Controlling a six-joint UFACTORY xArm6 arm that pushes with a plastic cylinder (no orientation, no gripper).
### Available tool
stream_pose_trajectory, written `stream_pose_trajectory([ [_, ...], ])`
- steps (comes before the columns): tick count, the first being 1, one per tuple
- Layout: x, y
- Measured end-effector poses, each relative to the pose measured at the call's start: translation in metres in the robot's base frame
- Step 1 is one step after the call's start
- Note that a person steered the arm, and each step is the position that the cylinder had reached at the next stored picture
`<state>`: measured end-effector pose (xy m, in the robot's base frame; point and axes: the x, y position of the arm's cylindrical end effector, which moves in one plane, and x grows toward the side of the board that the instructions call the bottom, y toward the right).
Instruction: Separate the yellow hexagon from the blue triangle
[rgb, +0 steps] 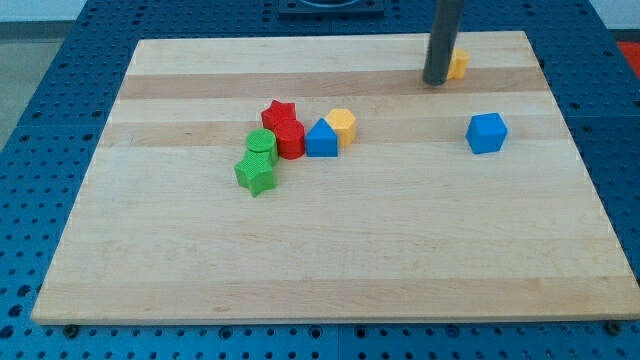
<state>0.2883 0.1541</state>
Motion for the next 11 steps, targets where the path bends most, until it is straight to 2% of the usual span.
stream_pose_trajectory([
  [2,-0.028,0.024],
  [3,-0.01,-0.005],
  [7,0.122,-0.095],
  [9,0.135,-0.165],
  [10,0.135,-0.181],
  [11,0.135,-0.165],
])
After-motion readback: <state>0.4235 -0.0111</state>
